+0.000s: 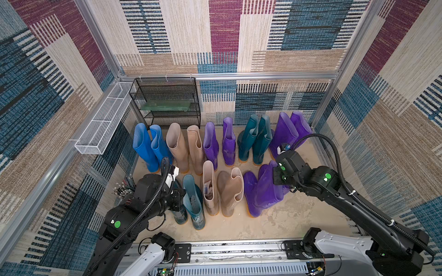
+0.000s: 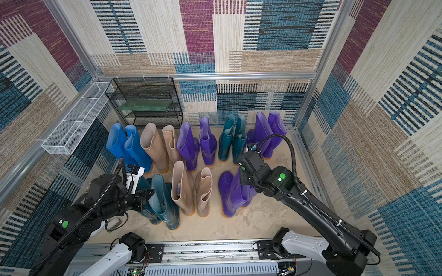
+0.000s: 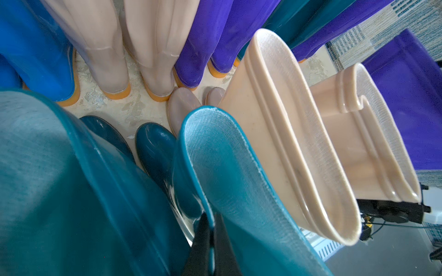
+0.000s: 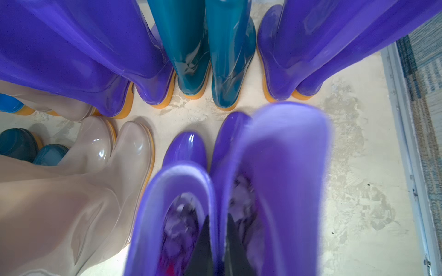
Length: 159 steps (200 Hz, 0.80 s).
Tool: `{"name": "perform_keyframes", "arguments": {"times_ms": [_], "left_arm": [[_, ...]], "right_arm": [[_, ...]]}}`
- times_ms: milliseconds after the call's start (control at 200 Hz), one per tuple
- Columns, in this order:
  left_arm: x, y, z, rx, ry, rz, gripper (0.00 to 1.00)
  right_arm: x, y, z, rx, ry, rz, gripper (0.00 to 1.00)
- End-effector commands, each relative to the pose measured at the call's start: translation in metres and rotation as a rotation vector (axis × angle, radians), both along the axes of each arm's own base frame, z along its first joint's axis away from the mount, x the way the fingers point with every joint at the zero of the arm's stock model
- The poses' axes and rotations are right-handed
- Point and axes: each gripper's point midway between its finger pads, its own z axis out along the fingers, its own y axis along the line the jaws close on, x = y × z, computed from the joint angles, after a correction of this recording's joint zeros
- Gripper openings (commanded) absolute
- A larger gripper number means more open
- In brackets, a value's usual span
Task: Match and arrange rain boots in pairs
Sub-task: Pick up a pair of rain boots from the center of the board, then place a pair of rain boots at the center of the board.
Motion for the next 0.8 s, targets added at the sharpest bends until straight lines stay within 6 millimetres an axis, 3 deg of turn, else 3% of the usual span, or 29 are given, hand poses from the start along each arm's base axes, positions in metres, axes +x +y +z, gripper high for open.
{"name": "perform_keyframes", "arguments": {"times_ms": [0, 361, 396, 436, 456, 556, 656, 731, 791], "left_arm": [[0.011, -0.008, 0.014, -0.036, -0.072, -0.015, 0.00], [0.013, -0.010, 0.017, -0.046, -0.087, -0.021, 0.01], [0.013, -0.010, 0.016, -0.046, -0.086, -0.019, 0.01], [0.013, -0.009, 0.016, -0.045, -0.086, -0.019, 0.03], [0.013, -0.010, 0.016, -0.045, -0.087, -0.020, 0.05], [0.012, -0.008, 0.019, -0.040, -0.098, -0.018, 0.07], [0.013, -0.005, 0.022, -0.026, -0.108, -0.012, 0.06], [0.014, -0.004, 0.021, -0.015, -0.106, -0.008, 0.02], [0.015, -0.004, 0.018, -0.010, -0.098, -0.003, 0.00]], "right_arm": [[0.019, -0.013, 0.018, 0.022, -0.100, -0.056, 0.00], [0.033, -0.007, -0.009, 0.040, -0.036, -0.005, 0.00], [0.032, -0.007, -0.009, 0.041, -0.028, -0.006, 0.11], [0.030, -0.008, -0.008, 0.038, -0.022, -0.009, 0.41], [0.029, -0.009, -0.007, 0.037, -0.021, -0.011, 0.47], [0.023, -0.010, 0.013, 0.060, -0.048, -0.009, 0.57], [0.015, -0.004, 0.048, 0.089, -0.112, -0.002, 0.62], [0.007, 0.017, 0.072, 0.123, -0.158, 0.038, 0.65], [-0.001, 0.046, 0.084, 0.158, -0.175, 0.090, 0.65]]}}
